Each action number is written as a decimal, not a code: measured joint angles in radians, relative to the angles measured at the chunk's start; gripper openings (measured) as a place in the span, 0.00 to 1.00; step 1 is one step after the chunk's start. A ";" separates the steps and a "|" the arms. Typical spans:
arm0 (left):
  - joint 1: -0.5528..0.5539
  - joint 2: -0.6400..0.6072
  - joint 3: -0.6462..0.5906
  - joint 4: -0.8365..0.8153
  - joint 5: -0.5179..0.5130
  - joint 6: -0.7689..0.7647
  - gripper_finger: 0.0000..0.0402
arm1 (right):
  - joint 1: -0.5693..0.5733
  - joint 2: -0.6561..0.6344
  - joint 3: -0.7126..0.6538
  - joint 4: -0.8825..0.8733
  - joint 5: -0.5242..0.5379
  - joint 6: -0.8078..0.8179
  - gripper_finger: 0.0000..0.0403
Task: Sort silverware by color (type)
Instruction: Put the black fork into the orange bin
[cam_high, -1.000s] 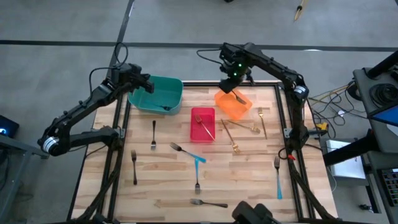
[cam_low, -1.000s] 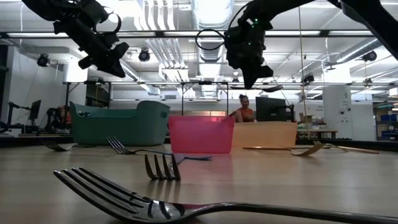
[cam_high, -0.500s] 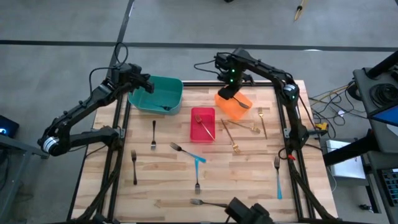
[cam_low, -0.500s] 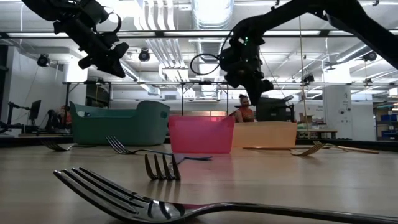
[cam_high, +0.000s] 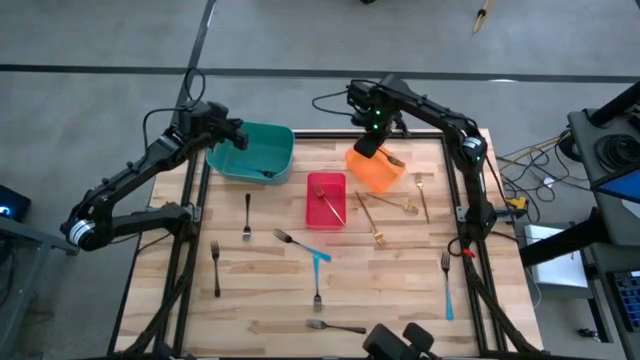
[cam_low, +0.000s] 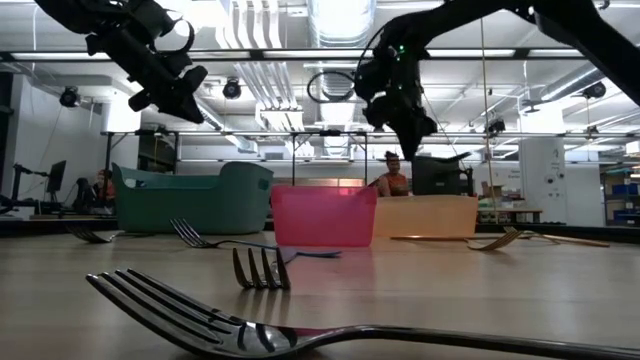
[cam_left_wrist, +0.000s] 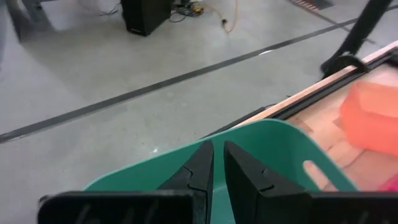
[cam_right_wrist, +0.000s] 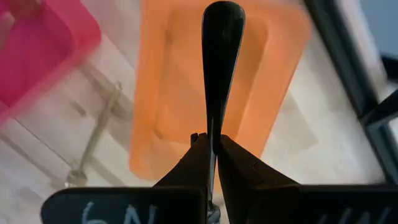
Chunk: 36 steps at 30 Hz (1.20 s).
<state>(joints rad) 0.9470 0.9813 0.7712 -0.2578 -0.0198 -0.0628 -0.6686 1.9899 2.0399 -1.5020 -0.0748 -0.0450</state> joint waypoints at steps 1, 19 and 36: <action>0.000 0.000 0.000 0.009 0.021 -0.005 0.05 | 0.003 -0.012 0.000 0.029 -0.001 0.008 0.03; -0.002 0.026 -0.001 0.418 0.270 -0.209 0.07 | 0.074 -0.142 0.000 1.025 -0.141 0.303 0.03; -0.106 0.027 -0.001 0.573 0.300 -0.236 0.43 | 0.172 -0.143 0.000 1.429 -0.049 0.288 0.03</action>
<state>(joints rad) 0.8410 1.0084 0.7700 0.3149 0.2798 -0.2992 -0.4963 1.8473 2.0399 -0.0727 -0.1237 0.2434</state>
